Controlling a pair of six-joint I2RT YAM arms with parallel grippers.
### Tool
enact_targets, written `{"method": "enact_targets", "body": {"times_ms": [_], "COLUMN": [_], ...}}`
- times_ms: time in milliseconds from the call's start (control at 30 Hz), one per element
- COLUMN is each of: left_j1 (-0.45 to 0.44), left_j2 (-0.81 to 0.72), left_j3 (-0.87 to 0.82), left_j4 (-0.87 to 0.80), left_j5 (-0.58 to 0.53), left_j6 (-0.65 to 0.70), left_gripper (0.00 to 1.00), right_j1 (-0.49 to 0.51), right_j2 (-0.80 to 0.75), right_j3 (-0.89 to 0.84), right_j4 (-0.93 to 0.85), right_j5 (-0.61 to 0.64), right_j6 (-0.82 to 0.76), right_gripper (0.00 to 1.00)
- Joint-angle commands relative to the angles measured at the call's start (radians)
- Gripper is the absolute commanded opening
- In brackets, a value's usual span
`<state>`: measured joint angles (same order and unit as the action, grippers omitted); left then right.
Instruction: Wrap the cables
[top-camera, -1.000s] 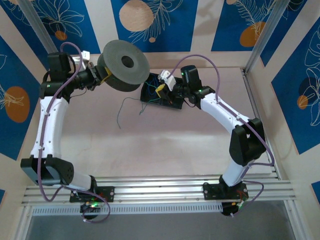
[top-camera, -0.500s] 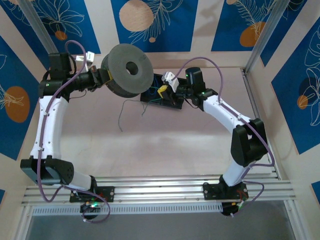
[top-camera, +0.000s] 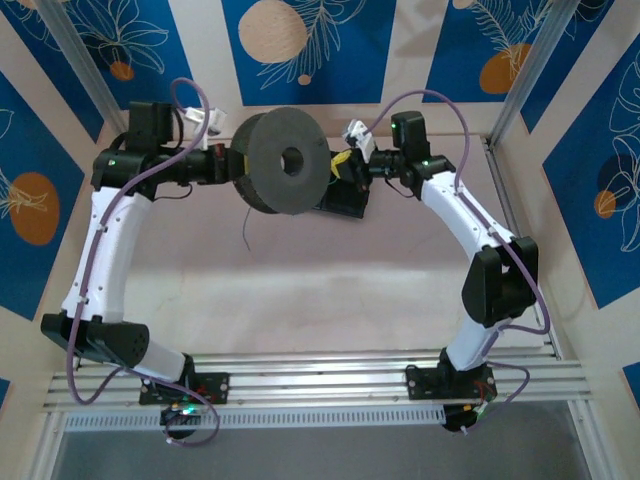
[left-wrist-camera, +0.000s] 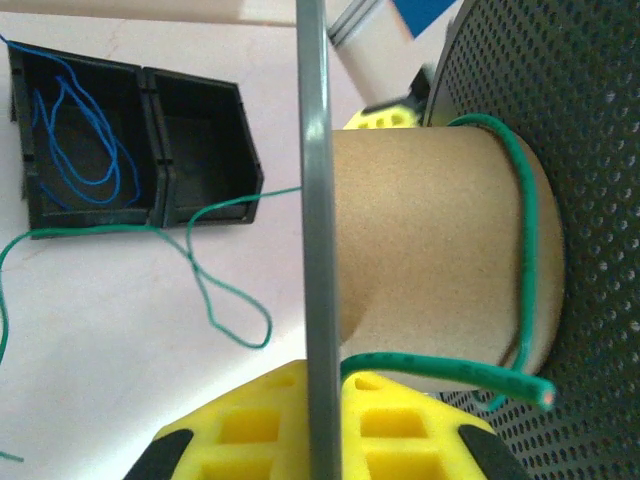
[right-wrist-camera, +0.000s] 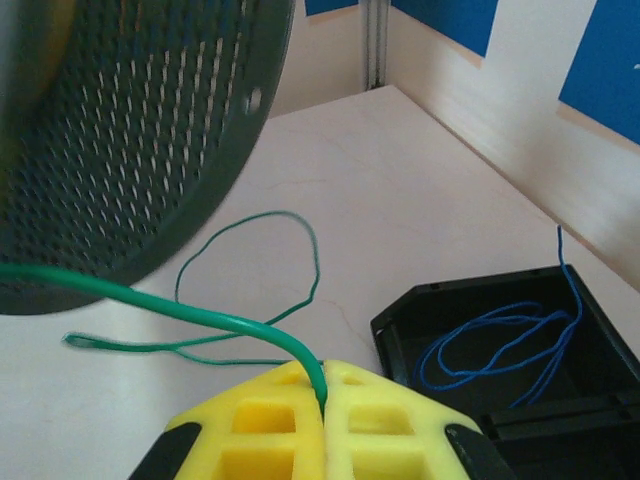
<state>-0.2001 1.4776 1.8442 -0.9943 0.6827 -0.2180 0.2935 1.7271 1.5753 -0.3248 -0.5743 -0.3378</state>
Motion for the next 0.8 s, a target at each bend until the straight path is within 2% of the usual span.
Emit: {"method": "enact_targets", "body": {"times_ms": [0,200,400,500,733,767], "left_j1": [-0.040,-0.129,-0.203,-0.210,-0.209,-0.210], "left_j2": [-0.019,0.005,0.000,-0.021,-0.001,0.008], "left_j3": [0.032,0.067,0.053,0.036,0.128,0.137], "left_j4": [-0.040,-0.065,-0.059,-0.031,-0.024,-0.021], "left_j5": [-0.152,-0.397,-0.558,-0.556,-0.430,-0.425], "left_j6": [0.135,0.267,0.382,0.408,0.376,0.363], "left_gripper": [0.00,0.00,0.00,0.00,0.00,0.00], "right_j1": [-0.024,-0.026,0.000,0.003,-0.001,-0.003], "right_j2": [0.027,0.035,0.029,0.015,-0.022,-0.046], "right_j3": [0.094,0.178,0.270,0.256,0.192,0.157], "right_j4": [-0.201,-0.248,-0.335,-0.302,-0.208,-0.161], "right_j5": [-0.075,-0.029,-0.029,-0.040,-0.067,-0.065], "right_j6": [-0.018,-0.049,-0.100,-0.102,-0.042,-0.024], "right_gripper": [0.00,0.00,0.00,0.00,0.01,0.12]}}
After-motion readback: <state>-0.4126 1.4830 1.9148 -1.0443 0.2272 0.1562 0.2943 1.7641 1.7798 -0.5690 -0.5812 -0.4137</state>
